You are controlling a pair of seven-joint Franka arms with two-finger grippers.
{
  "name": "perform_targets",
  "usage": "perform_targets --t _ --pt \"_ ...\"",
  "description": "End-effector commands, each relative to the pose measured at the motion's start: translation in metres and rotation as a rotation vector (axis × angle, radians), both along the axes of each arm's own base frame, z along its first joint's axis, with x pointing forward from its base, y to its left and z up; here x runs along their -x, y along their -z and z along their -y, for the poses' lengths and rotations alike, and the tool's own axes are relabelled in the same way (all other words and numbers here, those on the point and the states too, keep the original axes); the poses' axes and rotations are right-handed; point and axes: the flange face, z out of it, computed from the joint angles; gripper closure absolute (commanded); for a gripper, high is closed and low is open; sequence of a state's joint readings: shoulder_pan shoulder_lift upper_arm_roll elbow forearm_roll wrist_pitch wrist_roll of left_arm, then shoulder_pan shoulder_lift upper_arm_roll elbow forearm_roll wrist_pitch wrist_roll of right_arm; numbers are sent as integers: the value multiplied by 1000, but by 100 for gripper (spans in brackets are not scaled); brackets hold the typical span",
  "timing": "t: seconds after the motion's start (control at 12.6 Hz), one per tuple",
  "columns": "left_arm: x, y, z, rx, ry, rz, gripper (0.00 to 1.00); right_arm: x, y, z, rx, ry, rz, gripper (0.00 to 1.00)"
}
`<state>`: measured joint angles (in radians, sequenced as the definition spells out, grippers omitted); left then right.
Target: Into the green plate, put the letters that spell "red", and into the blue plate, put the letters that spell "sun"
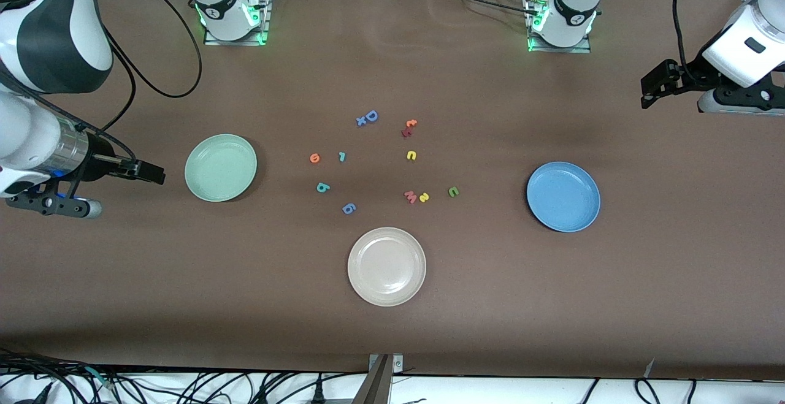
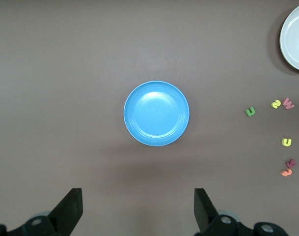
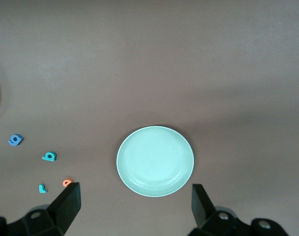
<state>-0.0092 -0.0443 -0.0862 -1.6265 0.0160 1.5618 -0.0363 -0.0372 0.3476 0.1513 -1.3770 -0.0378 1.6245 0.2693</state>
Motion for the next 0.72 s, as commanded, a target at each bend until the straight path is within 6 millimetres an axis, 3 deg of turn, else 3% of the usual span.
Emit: perform_targets --t 0.0,0.64 --pt "1 -8 0 30 -2 -4 0 7 -6 3 -16 6 -3 0" --pt "1 -8 0 30 -2 -4 0 7 -6 8 -11 11 -1 0"
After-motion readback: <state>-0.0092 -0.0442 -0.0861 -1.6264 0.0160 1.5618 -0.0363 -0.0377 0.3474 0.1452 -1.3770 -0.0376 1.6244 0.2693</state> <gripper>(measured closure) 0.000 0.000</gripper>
